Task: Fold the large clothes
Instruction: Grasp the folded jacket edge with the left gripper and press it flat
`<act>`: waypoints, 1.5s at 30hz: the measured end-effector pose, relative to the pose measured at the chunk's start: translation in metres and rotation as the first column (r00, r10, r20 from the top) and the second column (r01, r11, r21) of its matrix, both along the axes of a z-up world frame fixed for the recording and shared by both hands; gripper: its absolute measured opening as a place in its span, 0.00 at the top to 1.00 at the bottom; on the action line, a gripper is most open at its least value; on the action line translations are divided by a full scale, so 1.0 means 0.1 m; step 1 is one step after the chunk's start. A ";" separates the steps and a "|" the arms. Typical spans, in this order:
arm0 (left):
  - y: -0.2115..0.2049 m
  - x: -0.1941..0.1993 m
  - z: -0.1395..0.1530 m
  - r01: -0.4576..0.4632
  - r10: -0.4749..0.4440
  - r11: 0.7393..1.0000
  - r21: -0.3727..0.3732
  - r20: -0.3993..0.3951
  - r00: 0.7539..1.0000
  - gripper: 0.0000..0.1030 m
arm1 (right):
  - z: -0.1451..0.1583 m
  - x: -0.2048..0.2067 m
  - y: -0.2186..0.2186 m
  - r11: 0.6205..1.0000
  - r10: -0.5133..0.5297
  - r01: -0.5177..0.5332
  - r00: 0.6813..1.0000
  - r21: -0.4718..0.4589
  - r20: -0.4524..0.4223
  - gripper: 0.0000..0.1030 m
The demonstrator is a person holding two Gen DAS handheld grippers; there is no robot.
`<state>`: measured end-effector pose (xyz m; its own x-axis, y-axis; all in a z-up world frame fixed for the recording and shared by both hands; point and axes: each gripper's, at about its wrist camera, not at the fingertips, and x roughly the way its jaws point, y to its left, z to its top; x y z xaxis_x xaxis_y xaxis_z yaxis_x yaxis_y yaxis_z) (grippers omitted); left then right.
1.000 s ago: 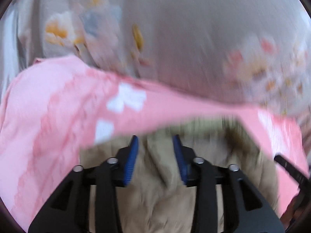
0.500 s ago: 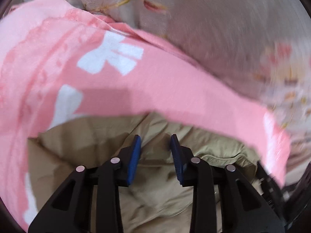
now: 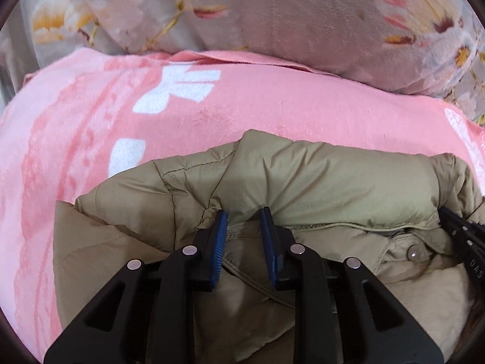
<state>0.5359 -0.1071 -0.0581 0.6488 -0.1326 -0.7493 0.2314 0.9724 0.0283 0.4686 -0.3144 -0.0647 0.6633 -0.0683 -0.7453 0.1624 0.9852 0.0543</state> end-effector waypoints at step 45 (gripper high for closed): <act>-0.19 -0.06 -0.05 -0.032 0.015 0.984 0.174 0.093 0.996 0.78 | -0.04 0.05 0.08 0.996 -0.005 0.007 1.000 -0.084 0.025 1.00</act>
<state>0.5298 -0.1261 -0.0635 0.7168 0.0116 -0.6972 0.1972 0.9557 0.2186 0.4732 -0.3068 -0.0686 0.6806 -0.1342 -0.7203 0.1676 0.9855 -0.0252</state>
